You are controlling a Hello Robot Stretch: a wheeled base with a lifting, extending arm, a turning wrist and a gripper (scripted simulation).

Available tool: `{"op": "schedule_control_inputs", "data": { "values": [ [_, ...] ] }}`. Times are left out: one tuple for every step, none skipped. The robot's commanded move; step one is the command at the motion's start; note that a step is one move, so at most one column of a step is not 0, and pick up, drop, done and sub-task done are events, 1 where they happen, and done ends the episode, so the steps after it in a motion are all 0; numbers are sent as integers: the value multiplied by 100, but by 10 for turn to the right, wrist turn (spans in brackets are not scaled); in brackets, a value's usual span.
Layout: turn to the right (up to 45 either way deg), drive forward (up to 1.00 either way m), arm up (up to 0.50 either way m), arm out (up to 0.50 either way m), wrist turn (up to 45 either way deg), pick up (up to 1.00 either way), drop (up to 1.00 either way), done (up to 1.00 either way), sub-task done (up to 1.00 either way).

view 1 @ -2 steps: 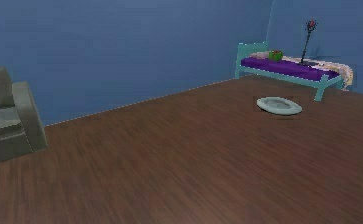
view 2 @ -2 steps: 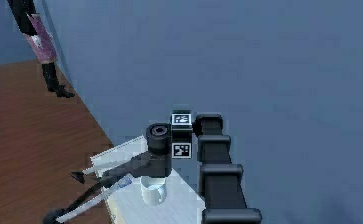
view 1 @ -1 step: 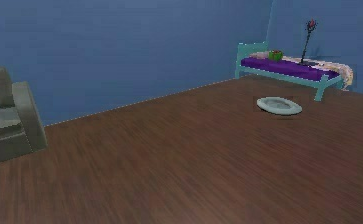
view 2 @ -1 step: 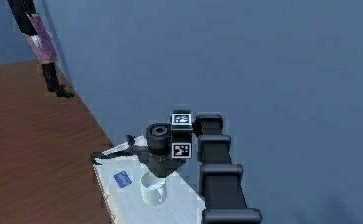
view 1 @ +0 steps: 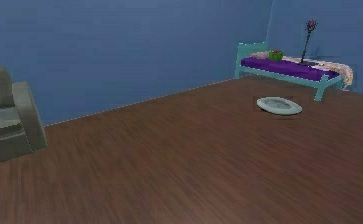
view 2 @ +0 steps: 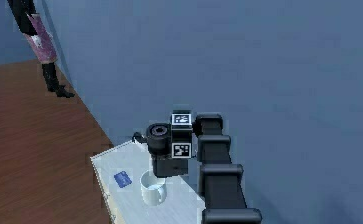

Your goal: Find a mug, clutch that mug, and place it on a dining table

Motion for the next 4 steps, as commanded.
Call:
{"op": "schedule_control_inputs", "data": {
  "values": [
    [0,0,-30,0,0,0,0,0,0],
    [0,0,0,0,0,100,0,0,0],
    [0,0,10,0,0,0,0,0,0],
    [0,0,26,0,0,0,0,0,0]
  ]
}}
